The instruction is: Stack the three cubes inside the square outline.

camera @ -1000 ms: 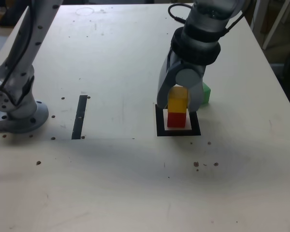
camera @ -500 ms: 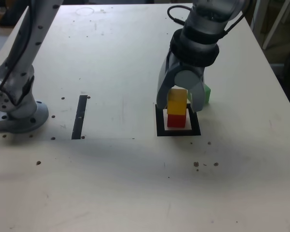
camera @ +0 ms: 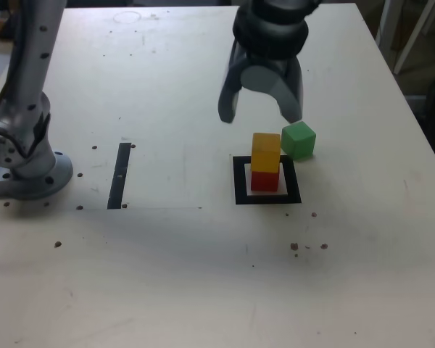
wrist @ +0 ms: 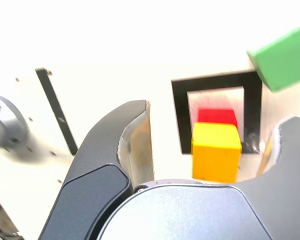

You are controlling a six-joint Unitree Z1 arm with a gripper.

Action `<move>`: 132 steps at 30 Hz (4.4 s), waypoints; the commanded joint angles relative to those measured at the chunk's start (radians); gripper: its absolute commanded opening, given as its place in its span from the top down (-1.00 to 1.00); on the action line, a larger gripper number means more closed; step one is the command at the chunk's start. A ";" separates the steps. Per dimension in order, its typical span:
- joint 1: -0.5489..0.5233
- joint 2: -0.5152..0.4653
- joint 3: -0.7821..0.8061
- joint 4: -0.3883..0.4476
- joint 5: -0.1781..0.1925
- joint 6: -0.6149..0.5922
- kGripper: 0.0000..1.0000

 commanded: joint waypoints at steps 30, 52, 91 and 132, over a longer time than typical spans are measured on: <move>0.066 0.040 0.019 -0.269 0.103 0.803 -0.98; 0.027 0.204 -0.012 -0.297 0.130 0.794 -0.82; 0.000 0.260 -0.121 -0.210 0.179 0.702 0.49; -0.018 0.003 -0.141 0.103 -0.089 0.005 0.48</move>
